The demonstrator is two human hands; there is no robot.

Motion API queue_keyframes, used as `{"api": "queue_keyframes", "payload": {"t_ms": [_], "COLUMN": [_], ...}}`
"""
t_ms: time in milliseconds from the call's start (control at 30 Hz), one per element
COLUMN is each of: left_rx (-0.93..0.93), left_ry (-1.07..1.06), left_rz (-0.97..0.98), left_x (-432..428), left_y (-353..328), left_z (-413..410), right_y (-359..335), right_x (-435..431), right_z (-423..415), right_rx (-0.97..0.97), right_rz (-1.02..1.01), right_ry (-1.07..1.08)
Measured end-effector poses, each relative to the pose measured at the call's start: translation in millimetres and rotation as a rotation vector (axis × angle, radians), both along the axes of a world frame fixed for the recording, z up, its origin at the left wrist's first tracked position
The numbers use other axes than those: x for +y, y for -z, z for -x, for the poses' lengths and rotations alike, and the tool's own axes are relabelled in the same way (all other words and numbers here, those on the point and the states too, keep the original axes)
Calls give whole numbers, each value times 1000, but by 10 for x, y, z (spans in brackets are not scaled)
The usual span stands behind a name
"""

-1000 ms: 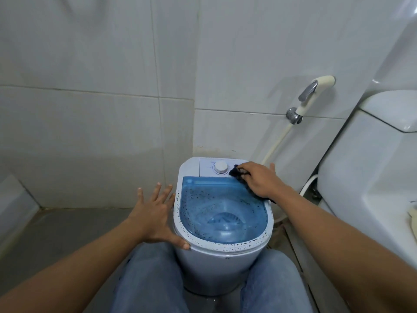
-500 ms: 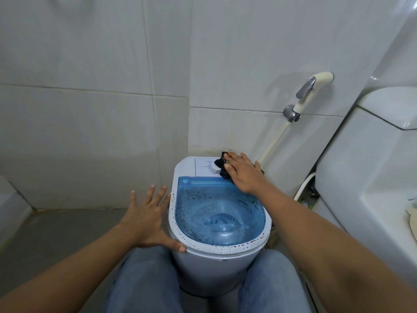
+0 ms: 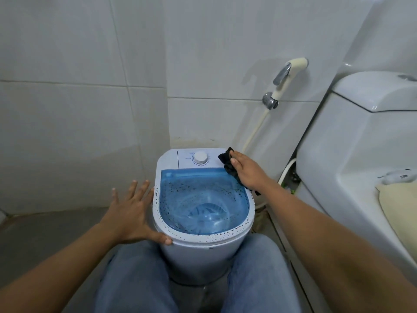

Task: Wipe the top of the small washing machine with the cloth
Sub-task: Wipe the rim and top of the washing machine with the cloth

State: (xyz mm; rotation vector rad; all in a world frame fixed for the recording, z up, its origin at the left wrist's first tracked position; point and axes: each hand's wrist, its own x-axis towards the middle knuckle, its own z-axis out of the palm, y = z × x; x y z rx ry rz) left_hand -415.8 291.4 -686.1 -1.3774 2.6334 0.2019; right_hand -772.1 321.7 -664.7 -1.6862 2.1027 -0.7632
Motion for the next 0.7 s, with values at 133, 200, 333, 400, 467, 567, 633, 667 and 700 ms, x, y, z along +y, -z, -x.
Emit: {"api": "queue_keyframes", "payload": {"t_ms": [133,200,333,400,467,567,633,667,700], "left_rx": [-2,-1,3,4,0,-14,-21,-22,-25], "left_ry": [-1,-2,-4,-8,-11,-8,-5,-6,-9], "left_rz": [-8,2,-9,-13,-14,-11,-11,-12,-11], "left_x": [-2,6,19,22,22,30,34,31,30], "left_y": [-2,-1,-6,-14,-27,-37,-41,-39,-40], "left_z": [2,-4,-5,-4,3,6,8,11,14], "right_y": [56,66,83,124,81,-23,-33,-8,10], "right_x": [129,157,201,204,194,128,83,66,56], "right_z": [43,69,107,107,100,74,-14,-68,-121], "right_rx": [-47,-52,-77,-149,-250,-456,-381,-319,-245], "right_rz": [49,70,75,45,9,55,125,94,9], "right_ry": [9,6,-20,27,109,230,308,314,295]}}
